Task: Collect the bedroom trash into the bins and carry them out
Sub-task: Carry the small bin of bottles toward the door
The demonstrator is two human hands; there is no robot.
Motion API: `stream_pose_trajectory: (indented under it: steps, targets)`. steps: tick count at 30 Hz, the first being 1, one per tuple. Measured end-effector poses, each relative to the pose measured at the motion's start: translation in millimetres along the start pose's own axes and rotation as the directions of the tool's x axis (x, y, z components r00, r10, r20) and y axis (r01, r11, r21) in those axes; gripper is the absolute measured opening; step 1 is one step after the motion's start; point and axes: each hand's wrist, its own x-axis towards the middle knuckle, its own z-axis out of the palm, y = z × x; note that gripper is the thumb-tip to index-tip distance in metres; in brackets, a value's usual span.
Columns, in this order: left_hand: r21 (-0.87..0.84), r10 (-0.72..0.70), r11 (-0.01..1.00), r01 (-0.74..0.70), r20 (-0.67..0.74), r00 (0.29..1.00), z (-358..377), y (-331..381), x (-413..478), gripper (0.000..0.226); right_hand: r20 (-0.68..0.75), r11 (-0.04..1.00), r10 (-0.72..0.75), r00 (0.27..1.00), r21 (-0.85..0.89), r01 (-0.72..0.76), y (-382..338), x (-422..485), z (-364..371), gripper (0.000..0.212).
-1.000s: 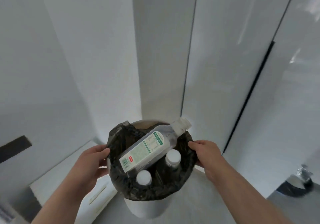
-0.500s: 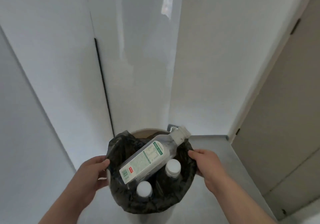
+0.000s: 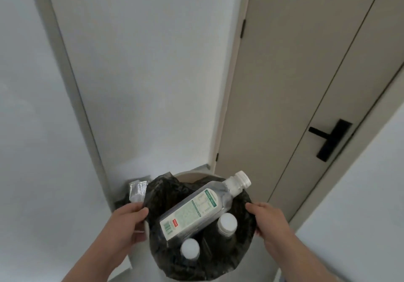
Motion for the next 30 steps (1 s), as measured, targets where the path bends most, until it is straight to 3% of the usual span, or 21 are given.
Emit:
stream_pose_trajectory:
  steps: [9, 17, 22, 30]
  targets:
    - [-0.003, -0.060, 0.998, 0.060, 0.077, 0.995, 77.9, 35.1, 119.7, 0.018, -0.122, 0.997, 0.048, 0.991, 0.067, -0.040, -27.3, 111.2, -18.6, 0.012]
    - [-0.002, -0.094, 0.996, 0.094, -0.005, 0.996, 140.2, 59.1, 217.5, 0.021, 0.005, 0.991, 0.112, 0.994, 0.079, -0.112, -56.6, 269.7, -4.3, 0.017]
    - [-0.048, -0.105, 0.994, 0.101, -0.099, 0.989, 167.8, 81.7, 271.5, 0.023, 0.158, 0.994, 0.106, 0.982, -0.023, -0.104, -98.3, 360.9, 14.3, 0.020]
    - [-0.117, -0.193, 0.979, 0.169, -0.243, 0.951, 167.0, 104.4, 378.7, 0.021, 0.242, 0.980, 0.075, 0.967, -0.196, -0.027, -154.0, 488.6, 89.0, 0.034]
